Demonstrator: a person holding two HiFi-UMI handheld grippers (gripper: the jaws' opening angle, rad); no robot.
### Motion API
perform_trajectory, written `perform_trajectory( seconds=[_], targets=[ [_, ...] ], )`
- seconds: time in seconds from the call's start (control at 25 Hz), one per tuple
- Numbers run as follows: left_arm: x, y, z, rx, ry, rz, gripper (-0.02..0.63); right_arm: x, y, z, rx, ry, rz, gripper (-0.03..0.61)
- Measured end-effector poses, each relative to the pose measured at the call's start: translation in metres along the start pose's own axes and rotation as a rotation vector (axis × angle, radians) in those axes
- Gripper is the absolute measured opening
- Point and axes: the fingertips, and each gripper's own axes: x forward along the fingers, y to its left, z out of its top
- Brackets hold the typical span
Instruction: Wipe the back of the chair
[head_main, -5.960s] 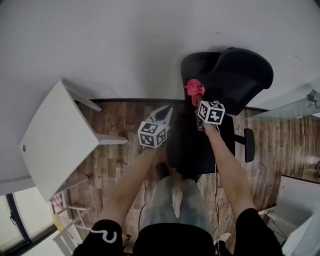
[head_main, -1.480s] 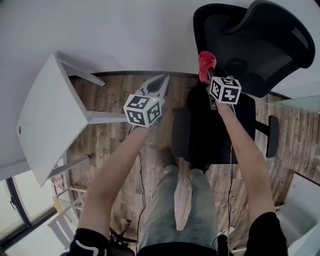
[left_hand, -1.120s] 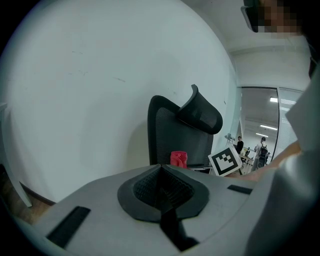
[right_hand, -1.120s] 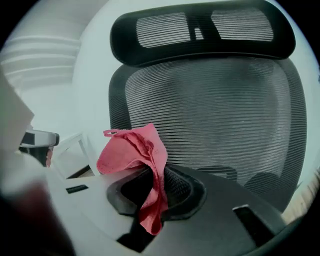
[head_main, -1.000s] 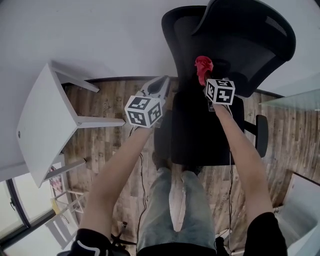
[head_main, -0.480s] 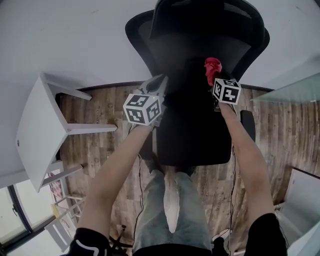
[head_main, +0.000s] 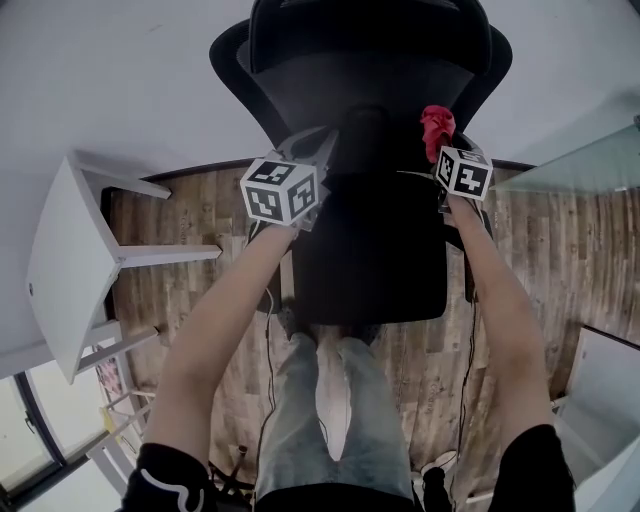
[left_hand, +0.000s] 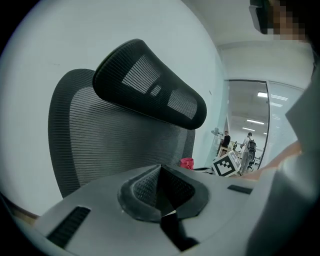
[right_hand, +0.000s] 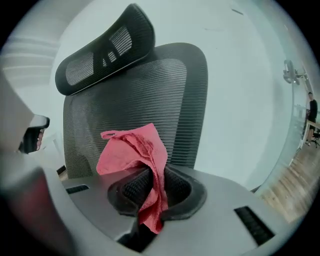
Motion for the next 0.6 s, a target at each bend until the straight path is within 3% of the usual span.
perform_trajectory(
  seconds=[0.16, 0.36, 0.6],
  targets=[
    [0.007, -0.006, -0.001, -0.006, -0.003, -0.017, 0.025, -0.005, -0.033, 0.000, 0.016, 0.003, -0.038, 0.071],
    [0.001, -0.002, -0.010, -0.025, 0.002, 0.002, 0.025, -0.026, -0.061, -0.006, 0.152, -0.032, -0.151, 0.067],
    [-0.022, 0.018, -0.022, -0.050, -0.012, 0.008, 0.025, -0.036, -0.024, -0.005, 0.162, -0.082, -0.150, 0.067]
  ],
)
